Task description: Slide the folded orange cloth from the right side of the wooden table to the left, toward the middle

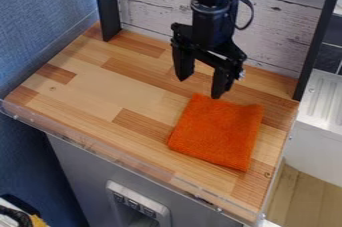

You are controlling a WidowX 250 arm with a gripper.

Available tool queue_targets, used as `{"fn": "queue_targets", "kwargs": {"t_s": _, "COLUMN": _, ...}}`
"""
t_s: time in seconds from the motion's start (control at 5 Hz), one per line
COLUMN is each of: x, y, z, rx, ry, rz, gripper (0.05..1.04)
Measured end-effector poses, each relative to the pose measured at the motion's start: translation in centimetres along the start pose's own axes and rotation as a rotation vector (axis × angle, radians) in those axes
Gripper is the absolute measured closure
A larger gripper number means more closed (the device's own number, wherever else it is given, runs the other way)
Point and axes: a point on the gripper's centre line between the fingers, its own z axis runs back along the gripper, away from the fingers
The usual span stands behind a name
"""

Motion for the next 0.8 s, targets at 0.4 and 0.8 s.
{"fn": "queue_targets", "kwargs": {"t_s": 0.4, "x": -0.7, "y": -1.7, "z": 0.0, "rx": -0.017, "ry": 0.018, "rz": -0.041, "gripper": 0.086}}
{"fn": "queue_targets", "kwargs": {"t_s": 0.8, "x": -0.9, "y": -2.8, "z": 0.4, "rx": -0.040, "ry": 0.023, "rz": -0.055, "gripper": 0.419}}
